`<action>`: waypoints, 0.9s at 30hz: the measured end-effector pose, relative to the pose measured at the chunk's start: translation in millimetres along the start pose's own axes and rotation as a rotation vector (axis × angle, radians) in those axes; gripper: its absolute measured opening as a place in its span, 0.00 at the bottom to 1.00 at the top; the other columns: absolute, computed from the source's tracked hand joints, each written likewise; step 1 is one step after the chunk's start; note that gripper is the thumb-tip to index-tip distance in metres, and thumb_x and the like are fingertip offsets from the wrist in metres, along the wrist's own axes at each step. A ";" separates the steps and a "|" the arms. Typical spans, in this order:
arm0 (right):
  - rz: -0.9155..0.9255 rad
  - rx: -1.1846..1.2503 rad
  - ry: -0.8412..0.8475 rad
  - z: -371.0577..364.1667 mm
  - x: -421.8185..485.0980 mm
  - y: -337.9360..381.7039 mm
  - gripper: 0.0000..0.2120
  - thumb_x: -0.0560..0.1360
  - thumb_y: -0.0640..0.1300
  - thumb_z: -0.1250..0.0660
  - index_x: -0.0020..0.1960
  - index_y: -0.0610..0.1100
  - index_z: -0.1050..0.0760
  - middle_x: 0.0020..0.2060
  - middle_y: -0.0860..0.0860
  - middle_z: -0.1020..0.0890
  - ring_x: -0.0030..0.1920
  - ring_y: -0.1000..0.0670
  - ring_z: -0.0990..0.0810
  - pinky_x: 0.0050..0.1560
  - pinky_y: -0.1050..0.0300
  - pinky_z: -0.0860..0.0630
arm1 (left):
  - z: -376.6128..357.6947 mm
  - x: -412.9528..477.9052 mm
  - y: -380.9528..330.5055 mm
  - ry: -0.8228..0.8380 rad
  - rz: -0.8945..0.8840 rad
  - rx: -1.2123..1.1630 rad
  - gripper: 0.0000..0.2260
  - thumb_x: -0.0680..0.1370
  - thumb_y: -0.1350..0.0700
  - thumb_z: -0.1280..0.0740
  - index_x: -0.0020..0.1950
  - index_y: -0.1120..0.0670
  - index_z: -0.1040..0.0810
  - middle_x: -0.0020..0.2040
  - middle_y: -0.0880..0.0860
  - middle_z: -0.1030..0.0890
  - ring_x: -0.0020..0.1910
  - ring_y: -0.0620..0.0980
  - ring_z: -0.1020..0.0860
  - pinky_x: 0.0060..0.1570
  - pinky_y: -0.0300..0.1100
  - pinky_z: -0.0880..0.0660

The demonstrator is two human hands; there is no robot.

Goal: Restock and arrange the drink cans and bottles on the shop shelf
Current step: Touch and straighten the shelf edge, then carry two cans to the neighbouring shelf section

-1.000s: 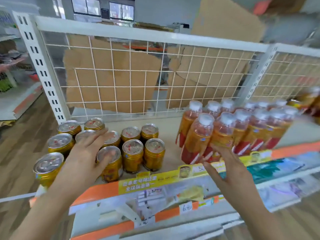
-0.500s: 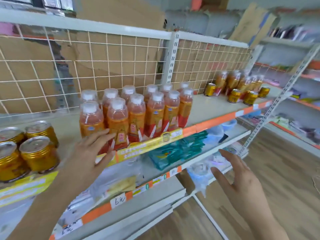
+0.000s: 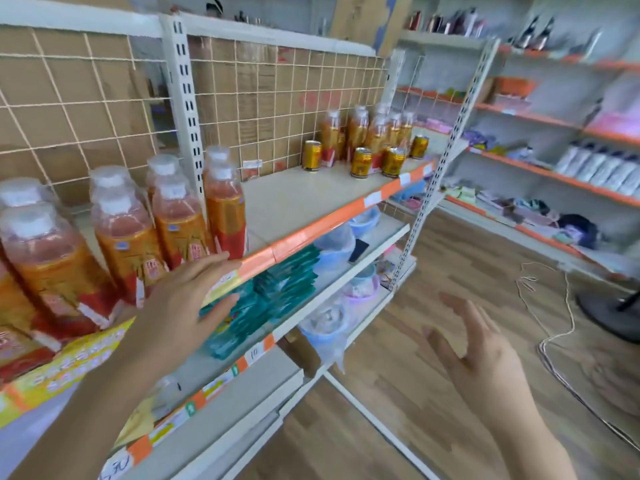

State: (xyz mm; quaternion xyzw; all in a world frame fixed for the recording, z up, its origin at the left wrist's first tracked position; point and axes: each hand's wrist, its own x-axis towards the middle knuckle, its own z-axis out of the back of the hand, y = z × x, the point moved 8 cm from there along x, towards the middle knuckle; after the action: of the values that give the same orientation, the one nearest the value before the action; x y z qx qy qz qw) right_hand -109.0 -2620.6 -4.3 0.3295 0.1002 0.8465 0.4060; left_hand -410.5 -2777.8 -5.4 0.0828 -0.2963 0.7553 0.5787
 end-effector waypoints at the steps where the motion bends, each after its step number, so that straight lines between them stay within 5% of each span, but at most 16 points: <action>1: -0.006 0.002 -0.001 -1.5 8.8 -6.6 0.16 0.73 0.52 0.31 0.58 0.57 0.32 0.48 0.60 0.26 0.45 0.47 0.23 0.39 0.54 0.30 | -8.1 14.4 -1.7 0.001 -0.010 -0.011 0.25 0.74 0.41 0.47 0.64 0.53 0.25 0.63 0.49 0.25 0.61 0.49 0.28 0.57 0.48 0.32; 9: -0.064 -0.092 -0.057 -18.9 106.8 -67.3 0.17 0.74 0.50 0.32 0.61 0.48 0.28 0.51 0.51 0.22 0.52 0.43 0.21 0.40 0.55 0.31 | -64.8 146.2 -8.5 -0.001 -0.104 -0.075 0.23 0.75 0.42 0.45 0.63 0.52 0.24 0.63 0.50 0.24 0.60 0.44 0.31 0.59 0.45 0.34; 15: -0.104 -0.112 -0.086 -35.5 170.5 -104.6 0.17 0.73 0.49 0.31 0.60 0.47 0.27 0.50 0.52 0.21 0.50 0.43 0.20 0.38 0.55 0.31 | -114.3 223.6 -0.4 0.069 -0.033 -0.044 0.21 0.75 0.44 0.41 0.64 0.52 0.24 0.64 0.51 0.25 0.62 0.54 0.26 0.59 0.47 0.34; 22: -0.151 -0.084 -0.053 -56.8 233.8 -176.1 0.19 0.71 0.46 0.28 0.60 0.49 0.28 0.51 0.51 0.22 0.50 0.42 0.21 0.39 0.53 0.29 | -168.1 288.5 7.1 0.114 0.009 -0.005 0.26 0.74 0.39 0.46 0.64 0.51 0.25 0.64 0.50 0.25 0.61 0.51 0.26 0.58 0.47 0.32; 27: -0.105 -0.047 -0.031 -69.8 304.1 -231.7 0.19 0.70 0.47 0.29 0.60 0.48 0.27 0.51 0.51 0.21 0.48 0.43 0.20 0.38 0.55 0.30 | -204.1 343.0 -2.2 0.057 0.094 0.023 0.18 0.77 0.47 0.37 0.63 0.53 0.24 0.63 0.53 0.24 0.60 0.56 0.24 0.58 0.52 0.29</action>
State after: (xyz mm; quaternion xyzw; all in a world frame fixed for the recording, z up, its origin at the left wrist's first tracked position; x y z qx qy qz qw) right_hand -147.4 -2234.0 -14.0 0.3272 0.0913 0.8209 0.4590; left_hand -472.4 -2383.6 -9.5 0.0538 -0.2743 0.7870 0.5500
